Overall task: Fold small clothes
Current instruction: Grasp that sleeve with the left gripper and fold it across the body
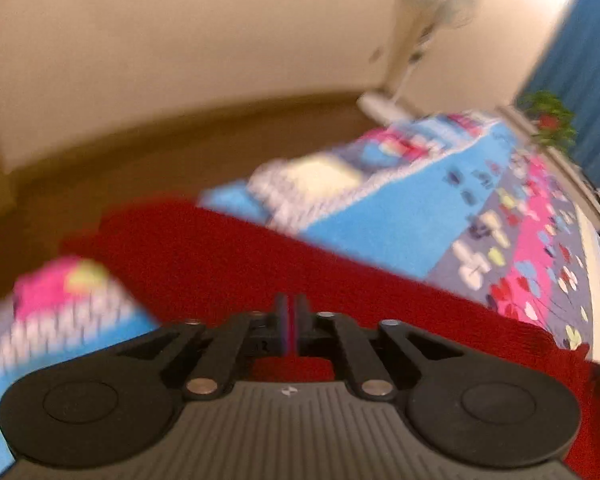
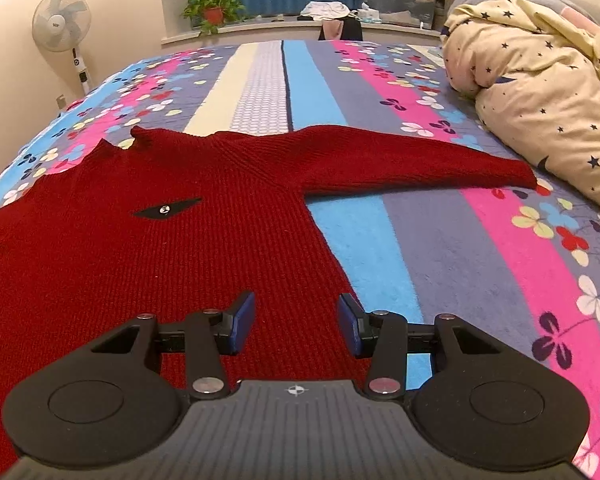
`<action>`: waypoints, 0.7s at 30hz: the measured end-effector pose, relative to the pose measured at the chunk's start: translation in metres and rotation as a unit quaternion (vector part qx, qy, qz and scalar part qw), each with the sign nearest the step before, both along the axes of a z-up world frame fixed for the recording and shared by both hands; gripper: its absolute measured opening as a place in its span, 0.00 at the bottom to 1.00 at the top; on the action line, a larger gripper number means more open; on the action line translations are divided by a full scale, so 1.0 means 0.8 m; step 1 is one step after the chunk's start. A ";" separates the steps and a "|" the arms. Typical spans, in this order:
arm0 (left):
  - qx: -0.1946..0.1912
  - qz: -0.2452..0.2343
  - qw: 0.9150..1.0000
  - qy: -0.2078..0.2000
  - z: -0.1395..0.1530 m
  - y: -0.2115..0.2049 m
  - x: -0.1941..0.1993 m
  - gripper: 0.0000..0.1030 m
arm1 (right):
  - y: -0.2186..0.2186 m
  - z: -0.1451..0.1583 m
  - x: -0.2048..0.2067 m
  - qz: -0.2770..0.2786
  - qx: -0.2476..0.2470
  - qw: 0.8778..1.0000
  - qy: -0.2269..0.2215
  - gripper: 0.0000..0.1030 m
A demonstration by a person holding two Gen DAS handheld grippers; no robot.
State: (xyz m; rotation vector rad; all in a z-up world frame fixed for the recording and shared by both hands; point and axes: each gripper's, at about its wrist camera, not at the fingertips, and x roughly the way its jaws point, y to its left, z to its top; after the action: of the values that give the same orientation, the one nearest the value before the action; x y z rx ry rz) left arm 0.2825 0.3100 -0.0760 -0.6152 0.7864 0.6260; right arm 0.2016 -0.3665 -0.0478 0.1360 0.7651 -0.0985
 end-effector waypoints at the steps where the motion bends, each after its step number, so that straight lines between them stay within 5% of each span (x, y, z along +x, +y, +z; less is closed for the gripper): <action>1: -0.029 0.022 0.999 0.014 -0.008 0.007 -0.004 0.40 | 0.000 0.000 0.001 0.001 0.001 1.000 0.000 0.46; 2: -0.046 0.037 0.998 0.019 -0.013 0.012 -0.009 0.49 | 0.000 0.000 0.001 0.001 0.003 1.000 0.001 0.46; 6: -0.045 0.033 0.998 0.022 -0.011 0.007 -0.011 0.58 | 0.002 0.000 0.003 0.006 0.004 1.000 0.003 0.46; 11: -0.052 0.073 0.995 0.045 -0.013 0.002 -0.020 0.59 | 0.006 -0.001 0.005 0.011 0.005 1.000 0.003 0.46; 14: -0.085 0.050 0.994 0.041 -0.026 -0.001 -0.014 0.59 | 0.008 -0.001 0.006 0.014 0.001 1.000 0.004 0.46; 16: -0.073 0.055 0.995 0.025 -0.025 0.004 -0.010 0.59 | 0.007 -0.002 0.007 0.013 0.002 1.000 0.006 0.46; 19: -0.068 0.071 0.995 0.000 -0.026 0.017 -0.011 0.45 | 0.007 -0.004 0.008 0.012 0.002 1.000 0.010 0.46; 21: -0.063 0.078 0.995 0.000 -0.028 0.020 -0.010 0.22 | 0.008 -0.005 0.008 0.014 0.000 1.000 0.010 0.46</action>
State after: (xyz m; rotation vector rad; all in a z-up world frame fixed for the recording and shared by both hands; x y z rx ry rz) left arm 0.2744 0.3262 -0.0982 -0.7989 0.7864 0.7225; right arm 0.2078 -0.3599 -0.0517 0.1240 0.7873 -0.0729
